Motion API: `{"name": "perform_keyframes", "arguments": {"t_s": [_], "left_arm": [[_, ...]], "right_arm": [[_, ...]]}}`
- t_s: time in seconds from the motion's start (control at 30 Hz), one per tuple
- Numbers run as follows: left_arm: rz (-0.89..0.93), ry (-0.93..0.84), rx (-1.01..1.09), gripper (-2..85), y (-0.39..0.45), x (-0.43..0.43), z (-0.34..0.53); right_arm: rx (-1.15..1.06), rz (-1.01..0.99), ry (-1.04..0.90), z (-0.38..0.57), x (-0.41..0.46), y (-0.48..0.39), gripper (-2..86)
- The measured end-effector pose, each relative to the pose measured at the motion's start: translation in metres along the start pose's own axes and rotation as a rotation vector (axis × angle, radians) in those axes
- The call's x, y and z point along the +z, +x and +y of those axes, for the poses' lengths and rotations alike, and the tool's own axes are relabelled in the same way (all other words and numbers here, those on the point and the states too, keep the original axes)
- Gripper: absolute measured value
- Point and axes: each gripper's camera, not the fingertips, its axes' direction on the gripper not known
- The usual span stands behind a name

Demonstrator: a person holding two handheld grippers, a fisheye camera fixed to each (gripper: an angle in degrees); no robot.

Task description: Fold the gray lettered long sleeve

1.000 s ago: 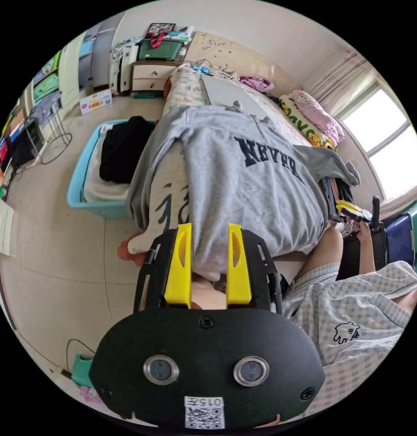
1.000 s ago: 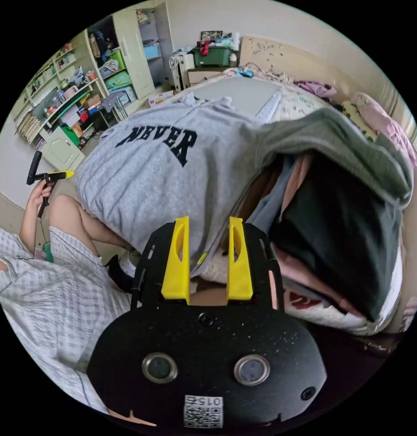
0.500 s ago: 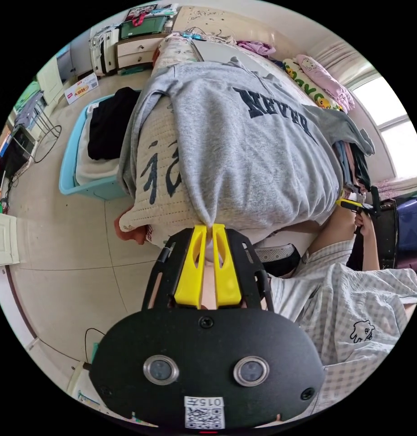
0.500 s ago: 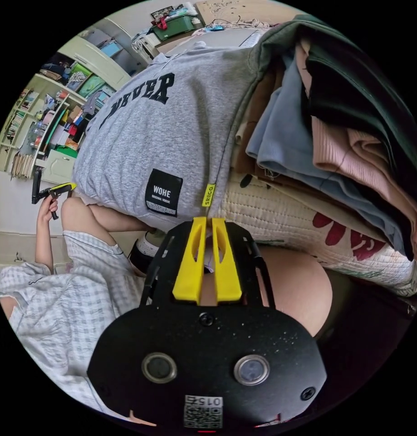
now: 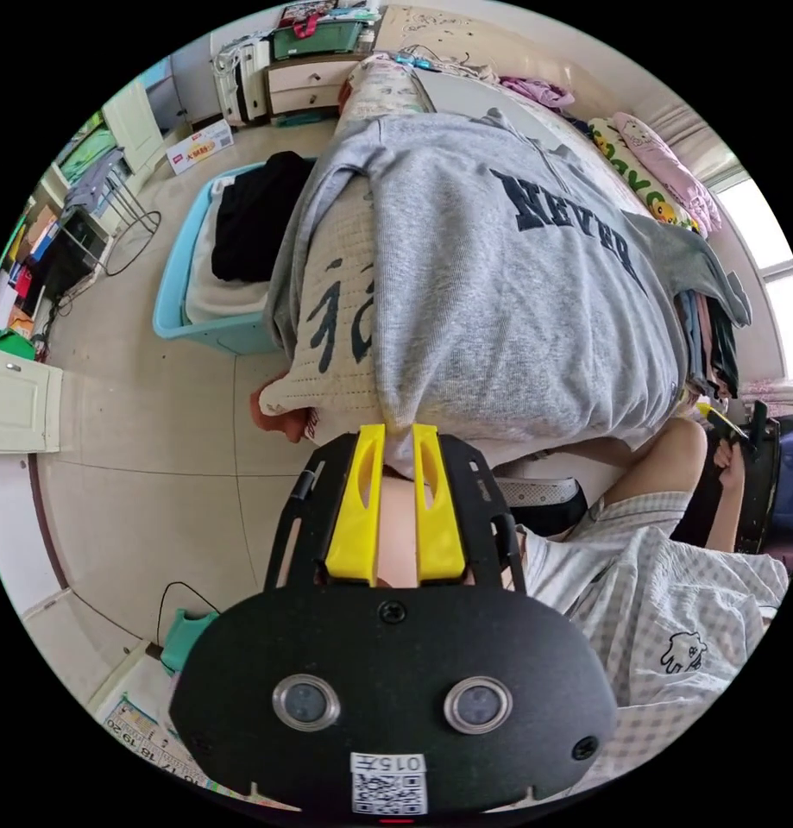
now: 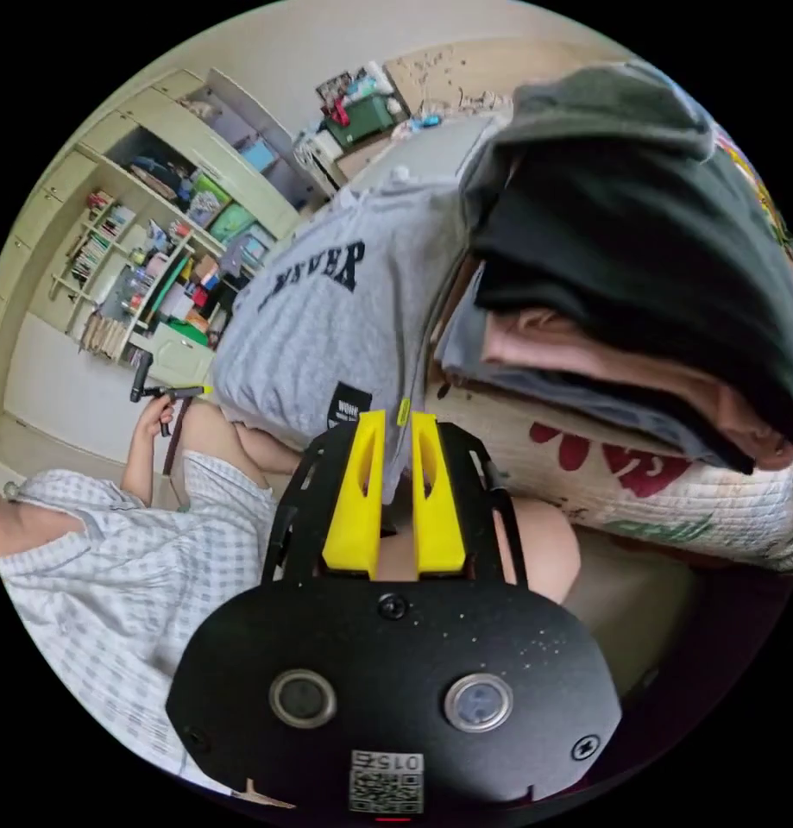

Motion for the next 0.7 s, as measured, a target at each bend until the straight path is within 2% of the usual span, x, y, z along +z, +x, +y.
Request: {"name": "perform_keyframes", "arguments": {"t_s": [0.03, 0.1, 0.17, 0.23, 0.33, 0.43, 0.5, 0.53, 0.6, 0.7], "left_arm": [[-0.023, 0.057, -0.006, 5.7, 0.005, -0.012, 0.005], [-0.049, 0.156, 0.022, 5.7, 0.025, -0.029, 0.010], [0.008, 0.228, 0.115, 5.7, 0.055, -0.036, 0.007], [0.187, 0.250, 0.267, 6.0, 0.102, -0.025, -0.006], [0.362, 0.233, 0.401, 7.3, 0.163, 0.009, -0.027], [0.416, 0.165, 0.505, 7.5, 0.212, 0.048, -0.036], [0.345, 0.131, 0.525, 7.0, 0.225, 0.068, -0.036], [0.309, 0.201, 0.509, 5.3, 0.222, 0.068, -0.030], [0.295, 0.233, 0.531, 3.7, 0.212, 0.070, -0.024], [0.322, 0.251, 0.503, 2.5, 0.192, 0.071, -0.016]], "right_arm": [[-0.013, 0.037, 0.063, -0.003, -0.020, 0.002, 6.9], [-0.043, 0.336, 0.296, -0.025, -0.079, 0.002, 9.7], [-0.093, 0.534, 0.365, -0.053, -0.089, 0.003, 10.9], [-0.116, 0.600, 0.349, -0.092, -0.078, 0.019, 11.3], [-0.133, 0.602, 0.230, -0.155, -0.025, 0.057, 13.2], [-0.085, 0.618, 0.065, -0.194, 0.050, 0.104, 14.7], [-0.053, 0.661, -0.055, -0.199, 0.107, 0.140, 13.4], [-0.053, 0.690, -0.076, -0.196, 0.119, 0.148, 12.1], [-0.090, 0.765, -0.064, -0.176, 0.145, 0.164, 8.5], [-0.055, 0.771, 0.145, -0.120, 0.142, 0.174, 5.2]]}}
